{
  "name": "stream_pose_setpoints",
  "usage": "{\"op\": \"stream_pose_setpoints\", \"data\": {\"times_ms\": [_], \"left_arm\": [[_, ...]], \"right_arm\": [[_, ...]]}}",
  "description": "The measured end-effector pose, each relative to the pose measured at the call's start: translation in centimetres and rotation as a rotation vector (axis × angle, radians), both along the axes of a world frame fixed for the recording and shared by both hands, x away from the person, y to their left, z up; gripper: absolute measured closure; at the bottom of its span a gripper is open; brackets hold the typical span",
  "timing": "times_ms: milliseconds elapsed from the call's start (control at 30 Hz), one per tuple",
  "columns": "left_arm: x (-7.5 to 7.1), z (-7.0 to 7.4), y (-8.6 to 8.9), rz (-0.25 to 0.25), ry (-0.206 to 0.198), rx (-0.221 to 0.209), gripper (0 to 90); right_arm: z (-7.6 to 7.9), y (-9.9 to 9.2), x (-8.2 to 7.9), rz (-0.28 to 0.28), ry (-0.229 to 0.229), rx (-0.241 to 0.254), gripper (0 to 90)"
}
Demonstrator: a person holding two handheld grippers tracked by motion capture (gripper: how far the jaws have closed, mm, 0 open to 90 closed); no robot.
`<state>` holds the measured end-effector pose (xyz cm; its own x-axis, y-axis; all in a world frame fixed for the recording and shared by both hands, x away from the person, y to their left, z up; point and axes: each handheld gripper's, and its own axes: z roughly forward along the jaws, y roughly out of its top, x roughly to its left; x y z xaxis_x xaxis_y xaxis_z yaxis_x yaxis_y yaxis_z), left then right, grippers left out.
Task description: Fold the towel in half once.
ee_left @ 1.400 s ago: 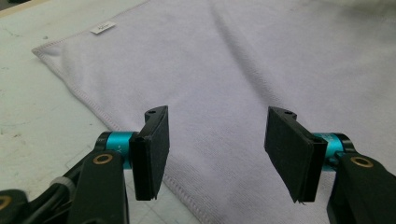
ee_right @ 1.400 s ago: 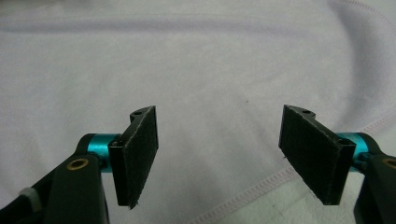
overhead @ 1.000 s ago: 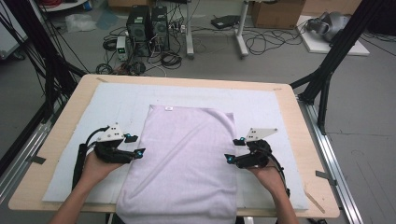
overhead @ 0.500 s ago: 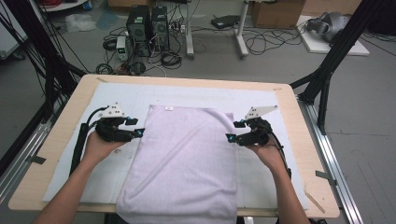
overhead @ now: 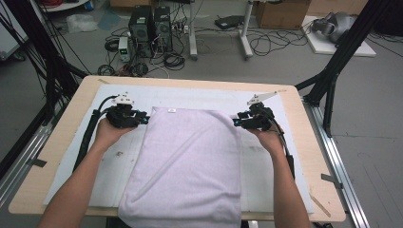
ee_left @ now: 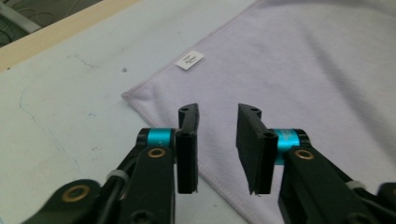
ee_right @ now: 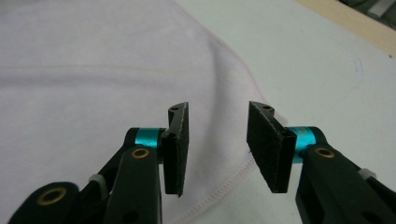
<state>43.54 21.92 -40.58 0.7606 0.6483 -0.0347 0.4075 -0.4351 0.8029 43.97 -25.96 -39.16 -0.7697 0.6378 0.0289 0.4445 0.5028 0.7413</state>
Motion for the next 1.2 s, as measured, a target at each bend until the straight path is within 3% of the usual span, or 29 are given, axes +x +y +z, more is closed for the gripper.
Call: {"op": "stream_pose_setpoints", "data": {"times_ms": [133,300,433,567,633,867,1033,1133,1200], "left_arm": [[0.9,-1.4,-0.5,0.047,0.006,0.007,69.6],[2.0,-3.4,-0.8,0.091,0.095,0.024,69.3],[2.1,-3.8,-1.1,0.124,0.118,0.013,62.9],[2.1,-3.5,-1.2,0.178,0.128,0.032,78.2],[2.1,-3.6,-1.2,0.172,0.138,0.025,84.9],[1.7,-3.0,-1.2,0.154,0.094,0.066,86.8],[1.1,-0.8,0.0,0.15,0.04,0.012,86.9],[0.2,0.9,1.0,0.137,-0.004,-0.009,87.0],[-0.4,2.0,1.8,0.139,-0.032,-0.024,86.9]], "right_arm": [[-1.9,-0.2,0.8,-0.042,0.033,0.001,60.3],[-4.1,-0.1,1.1,-0.076,0.072,-0.013,59.7],[-4.7,0.2,1.1,-0.082,0.083,-0.037,60.0],[-4.6,0.3,1.1,-0.087,0.086,-0.048,69.7],[-4.5,0.4,1.0,-0.073,0.096,-0.046,79.5],[-3.9,0.7,0.9,-0.048,0.091,-0.041,85.1],[-1.7,0.7,0.3,-0.021,0.042,0.032,85.7],[0.1,1.1,-0.1,-0.002,0.019,0.048,85.7],[1.6,1.2,-0.7,0.019,-0.023,0.059,85.7]]}}
